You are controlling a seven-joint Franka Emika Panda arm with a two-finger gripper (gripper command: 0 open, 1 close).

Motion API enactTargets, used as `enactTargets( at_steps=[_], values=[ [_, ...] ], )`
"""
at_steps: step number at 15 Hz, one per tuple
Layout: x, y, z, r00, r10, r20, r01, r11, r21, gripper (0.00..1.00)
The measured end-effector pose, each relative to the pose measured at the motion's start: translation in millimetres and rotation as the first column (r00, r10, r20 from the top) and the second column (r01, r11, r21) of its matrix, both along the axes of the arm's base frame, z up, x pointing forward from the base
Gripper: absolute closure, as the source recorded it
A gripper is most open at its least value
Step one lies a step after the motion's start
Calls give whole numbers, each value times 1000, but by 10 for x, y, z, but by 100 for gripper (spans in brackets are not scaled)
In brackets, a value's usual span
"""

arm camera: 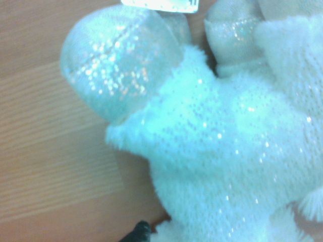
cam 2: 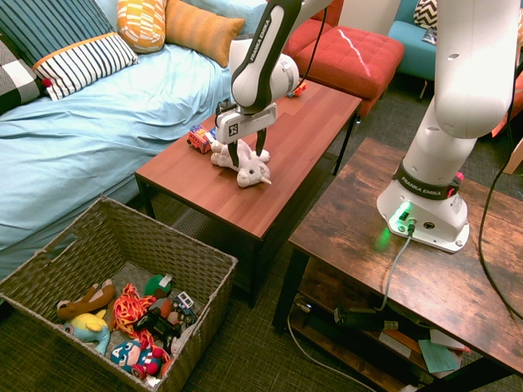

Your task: Put the stuffed toy in the basket

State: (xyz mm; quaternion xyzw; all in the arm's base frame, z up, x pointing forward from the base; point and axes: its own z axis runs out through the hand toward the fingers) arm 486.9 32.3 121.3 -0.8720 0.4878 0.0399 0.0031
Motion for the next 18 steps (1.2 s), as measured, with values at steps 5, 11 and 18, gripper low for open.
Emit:
enactTargets(
  at_steps=[5, 11, 18],
  values=[
    [116, 47, -211, 1000, 11, -15, -11, 1000, 0, 100],
    [117, 59, -271, 999, 20, -29, -20, 1000, -1, 100],
    [139, 78, -212, 996, 93, -16, -93, 996, 3, 100]
  ],
)
